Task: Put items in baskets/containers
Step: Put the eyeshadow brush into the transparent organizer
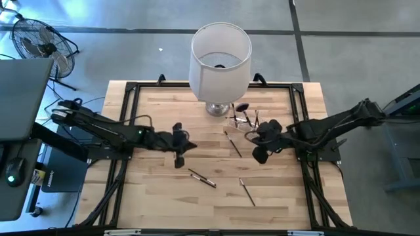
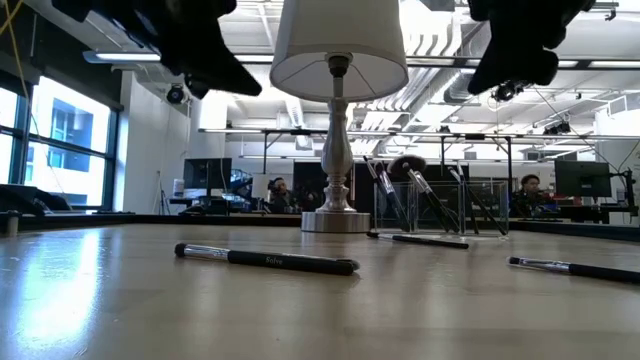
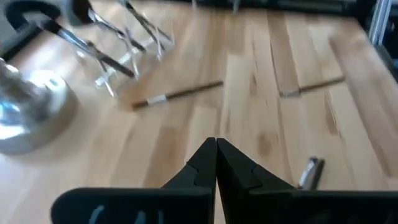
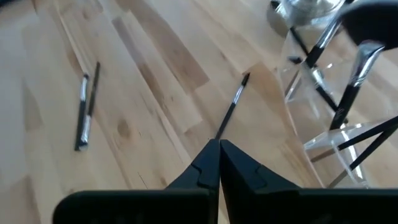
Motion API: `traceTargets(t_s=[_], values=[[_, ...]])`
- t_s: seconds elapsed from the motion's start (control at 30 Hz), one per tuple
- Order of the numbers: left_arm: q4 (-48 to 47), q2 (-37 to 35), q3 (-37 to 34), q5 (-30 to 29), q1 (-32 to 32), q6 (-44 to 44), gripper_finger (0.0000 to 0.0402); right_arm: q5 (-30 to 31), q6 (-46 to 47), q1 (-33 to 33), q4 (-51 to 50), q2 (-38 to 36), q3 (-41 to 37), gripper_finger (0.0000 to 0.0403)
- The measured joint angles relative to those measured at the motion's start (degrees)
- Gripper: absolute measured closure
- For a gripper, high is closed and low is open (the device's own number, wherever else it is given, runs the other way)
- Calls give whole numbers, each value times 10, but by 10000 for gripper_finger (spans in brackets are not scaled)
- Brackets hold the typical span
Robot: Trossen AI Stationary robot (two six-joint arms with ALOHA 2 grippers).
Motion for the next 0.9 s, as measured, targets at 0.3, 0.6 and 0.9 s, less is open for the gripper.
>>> traceTargets(t_s=[0.3,0.6,0.9], values=[[-147,48,53,7,-55,-42,401,4,-1,21,2,96,0,397],[-206,92,62,71,-94,-16,400,-21,0,21,94,196,-1,399],[-179,171,67,112,-100,-18,368,-61,-4,21,158,248,-1,399]])
